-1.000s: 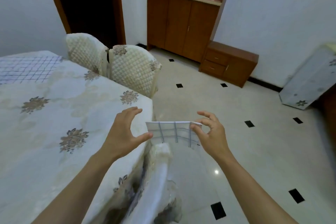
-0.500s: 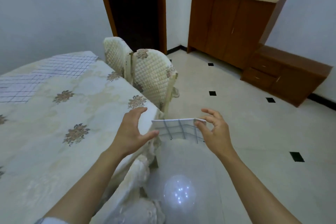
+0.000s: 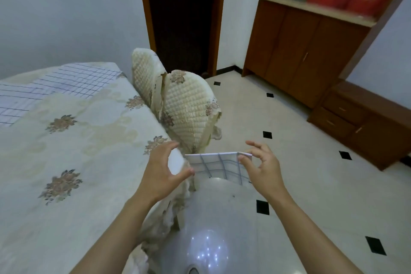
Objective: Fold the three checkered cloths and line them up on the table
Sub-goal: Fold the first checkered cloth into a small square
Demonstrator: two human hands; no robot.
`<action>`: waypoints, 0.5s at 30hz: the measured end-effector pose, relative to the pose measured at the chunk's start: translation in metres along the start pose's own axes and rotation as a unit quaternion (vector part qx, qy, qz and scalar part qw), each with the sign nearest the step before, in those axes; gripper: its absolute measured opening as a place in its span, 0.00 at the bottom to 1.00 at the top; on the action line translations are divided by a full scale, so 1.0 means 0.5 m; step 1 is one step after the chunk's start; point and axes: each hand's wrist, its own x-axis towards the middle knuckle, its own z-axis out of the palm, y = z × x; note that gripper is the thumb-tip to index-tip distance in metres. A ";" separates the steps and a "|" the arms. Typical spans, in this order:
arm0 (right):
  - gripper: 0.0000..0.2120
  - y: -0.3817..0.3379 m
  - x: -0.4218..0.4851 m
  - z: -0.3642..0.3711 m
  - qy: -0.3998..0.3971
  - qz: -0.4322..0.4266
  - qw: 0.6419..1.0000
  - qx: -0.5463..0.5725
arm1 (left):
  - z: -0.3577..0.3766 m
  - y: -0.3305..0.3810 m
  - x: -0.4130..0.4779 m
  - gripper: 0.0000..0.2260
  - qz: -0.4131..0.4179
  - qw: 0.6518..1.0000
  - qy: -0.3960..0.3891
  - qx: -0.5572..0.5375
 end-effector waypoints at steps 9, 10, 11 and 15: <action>0.02 0.038 0.232 0.047 -0.057 -0.033 0.998 -0.019 | 0.044 -0.023 0.137 0.34 -0.055 0.998 0.040 -0.012; 0.03 0.042 0.254 0.057 -0.067 -0.037 0.997 -0.011 | 0.042 -0.022 0.150 0.34 -0.060 0.997 0.042 -0.009; 0.04 0.049 0.279 0.069 -0.078 -0.039 0.996 -0.002 | 0.042 -0.024 0.164 0.35 -0.067 0.997 0.045 -0.003; 0.09 0.082 0.383 0.120 -0.132 -0.057 0.989 0.040 | 0.051 -0.040 0.213 0.36 -0.114 0.991 0.065 0.034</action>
